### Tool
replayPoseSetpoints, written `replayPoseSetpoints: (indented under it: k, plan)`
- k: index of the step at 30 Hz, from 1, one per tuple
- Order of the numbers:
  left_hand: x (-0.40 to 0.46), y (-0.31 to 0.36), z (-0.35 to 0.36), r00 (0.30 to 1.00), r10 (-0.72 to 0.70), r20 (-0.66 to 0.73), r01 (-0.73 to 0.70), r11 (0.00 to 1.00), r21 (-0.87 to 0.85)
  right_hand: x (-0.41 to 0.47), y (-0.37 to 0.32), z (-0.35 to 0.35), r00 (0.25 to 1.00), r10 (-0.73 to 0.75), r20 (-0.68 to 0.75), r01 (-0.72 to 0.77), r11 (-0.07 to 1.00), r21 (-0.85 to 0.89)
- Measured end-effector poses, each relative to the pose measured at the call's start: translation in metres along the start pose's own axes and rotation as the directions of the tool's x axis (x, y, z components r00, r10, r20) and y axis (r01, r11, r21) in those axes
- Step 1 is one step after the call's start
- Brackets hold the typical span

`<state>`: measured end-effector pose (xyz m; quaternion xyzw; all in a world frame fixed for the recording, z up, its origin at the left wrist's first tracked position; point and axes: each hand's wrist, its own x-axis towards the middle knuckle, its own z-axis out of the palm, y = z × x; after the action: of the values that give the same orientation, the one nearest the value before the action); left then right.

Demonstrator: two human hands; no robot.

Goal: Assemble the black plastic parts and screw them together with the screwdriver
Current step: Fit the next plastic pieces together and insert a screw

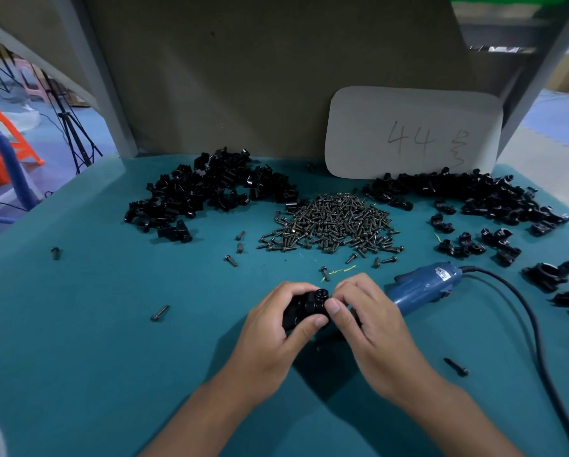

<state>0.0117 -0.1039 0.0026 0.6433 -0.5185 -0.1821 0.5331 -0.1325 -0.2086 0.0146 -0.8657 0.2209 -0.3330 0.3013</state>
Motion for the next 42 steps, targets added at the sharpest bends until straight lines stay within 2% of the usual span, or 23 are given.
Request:
replayPoseSetpoints:
  k: [4,9,14,17,24,34,37,42]
  plan:
    - [-0.002,0.003,0.001,0.999,0.029,0.013,-0.029,1.0,0.007,0.0,0.002,-0.001,0.997,-0.057,-0.056,0.049,0.99,-0.134]
    - [-0.003,0.005,0.002,0.999,0.04,0.013,-0.04,0.999,0.01,0.002,-0.002,-0.003,0.996,-0.064,-0.059,0.051,0.978,-0.203]
    - [-0.002,0.002,-0.001,0.999,0.027,-0.031,-0.026,0.999,0.032,0.0,0.002,-0.016,0.998,-0.037,0.049,0.044,0.989,-0.143]
    - [-0.002,0.0,-0.001,0.999,0.005,-0.034,-0.004,1.0,0.018,0.001,0.004,-0.019,0.992,-0.077,0.097,0.092,0.983,-0.156]
    - [0.0,0.002,0.0,1.0,-0.004,-0.025,0.004,1.0,0.012,0.0,0.003,-0.012,0.991,-0.078,0.105,0.092,0.986,-0.138]
    - [0.0,0.0,0.001,0.998,-0.052,0.018,0.052,0.999,-0.014,0.005,0.003,-0.004,0.977,-0.205,0.052,0.208,0.888,-0.411]
    - [0.0,0.001,-0.001,0.997,-0.063,0.035,0.063,0.998,-0.007,0.004,0.003,-0.002,0.979,-0.198,0.045,0.199,0.892,-0.406]
    - [0.001,0.004,-0.003,0.994,-0.097,0.042,0.098,0.995,-0.02,0.004,0.005,-0.003,0.986,-0.168,0.021,0.167,0.941,-0.295]
